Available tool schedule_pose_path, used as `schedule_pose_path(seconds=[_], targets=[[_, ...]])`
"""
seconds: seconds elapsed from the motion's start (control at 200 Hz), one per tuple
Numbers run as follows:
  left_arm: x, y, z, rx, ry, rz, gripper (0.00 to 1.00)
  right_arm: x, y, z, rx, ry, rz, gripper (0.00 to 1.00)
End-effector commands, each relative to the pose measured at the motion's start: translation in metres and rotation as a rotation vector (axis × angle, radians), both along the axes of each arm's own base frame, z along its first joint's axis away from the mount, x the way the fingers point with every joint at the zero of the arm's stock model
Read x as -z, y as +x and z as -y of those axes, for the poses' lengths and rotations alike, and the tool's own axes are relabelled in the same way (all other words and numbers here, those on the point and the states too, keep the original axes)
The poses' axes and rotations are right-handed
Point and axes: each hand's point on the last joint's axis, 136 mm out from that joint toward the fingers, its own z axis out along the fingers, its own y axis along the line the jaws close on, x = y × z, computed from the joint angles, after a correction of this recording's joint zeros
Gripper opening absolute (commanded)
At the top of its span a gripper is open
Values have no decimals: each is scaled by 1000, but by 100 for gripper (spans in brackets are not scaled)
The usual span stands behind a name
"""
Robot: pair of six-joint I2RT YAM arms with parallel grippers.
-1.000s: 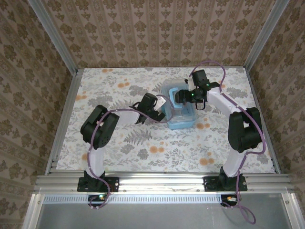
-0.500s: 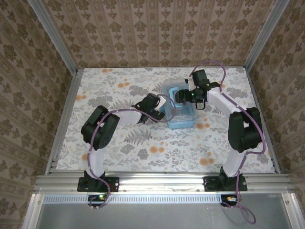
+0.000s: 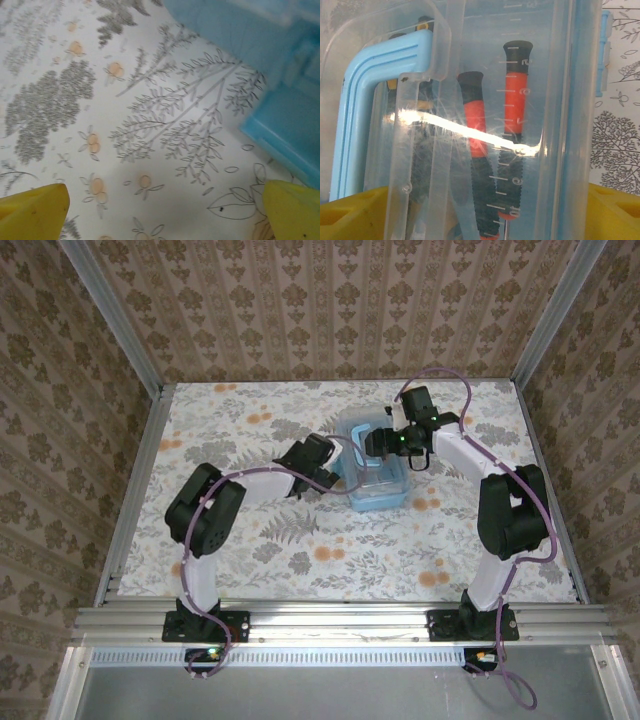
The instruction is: Pack the tool kit
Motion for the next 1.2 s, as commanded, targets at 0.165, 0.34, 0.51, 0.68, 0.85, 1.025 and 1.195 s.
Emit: schedule_pose_path(seconds=[0.165, 0.34, 0.51, 0.68, 0.85, 1.025, 1.195], targets=[[-49, 10, -1, -27, -61, 95, 100, 15, -20, -19, -69, 44, -93, 88], [-40, -8, -2, 38, -125, 38, 100, 14, -21, -19, -71, 44, -90, 88], [-22, -37, 2, 211, -156, -35, 100, 15, -21, -19, -73, 44, -91, 88], [-11, -47, 16, 346, -161, -35, 100, 15, -20, -20, -71, 52, -93, 88], [-8, -38, 31, 370, -136, -20, 100, 13, -19, -20, -72, 49, -94, 88], [1, -37, 45, 399, -108, -46, 100, 14, -18, -20, -73, 46, -96, 88], [13, -31, 50, 388, -45, -53, 100, 13, -18, -21, -75, 47, -96, 88]])
